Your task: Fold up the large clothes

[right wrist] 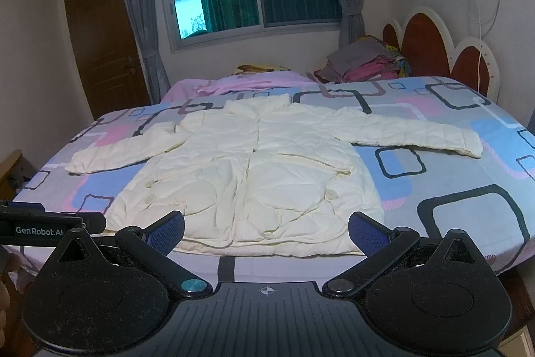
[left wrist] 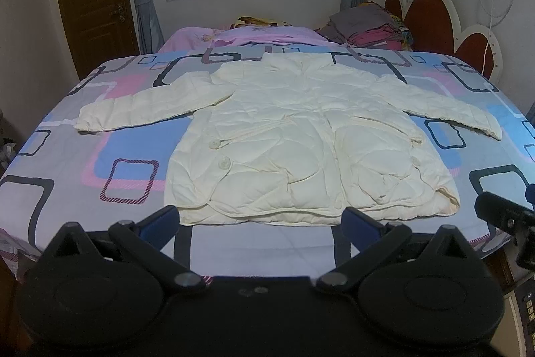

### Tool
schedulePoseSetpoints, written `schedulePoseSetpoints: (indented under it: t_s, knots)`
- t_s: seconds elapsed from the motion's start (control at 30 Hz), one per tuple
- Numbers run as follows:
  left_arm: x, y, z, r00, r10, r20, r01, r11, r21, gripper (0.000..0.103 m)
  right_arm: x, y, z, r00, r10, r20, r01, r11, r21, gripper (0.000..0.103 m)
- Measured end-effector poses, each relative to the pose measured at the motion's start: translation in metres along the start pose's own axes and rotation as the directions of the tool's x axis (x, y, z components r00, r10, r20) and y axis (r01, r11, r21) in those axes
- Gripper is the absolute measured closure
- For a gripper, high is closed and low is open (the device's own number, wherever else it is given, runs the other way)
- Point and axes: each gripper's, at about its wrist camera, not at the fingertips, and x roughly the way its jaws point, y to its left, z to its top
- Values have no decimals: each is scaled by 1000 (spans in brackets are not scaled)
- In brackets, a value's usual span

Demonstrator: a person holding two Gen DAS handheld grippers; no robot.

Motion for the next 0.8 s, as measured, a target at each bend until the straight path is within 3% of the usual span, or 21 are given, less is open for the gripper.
schedulePoseSetpoints:
  t_s: [0.8]
  knots:
    - [10, 10, 3, 1000, 8, -17, -8, 1000, -20, 0, 15, 7, 3, 1000, 7, -13, -7, 1000, -2, 0]
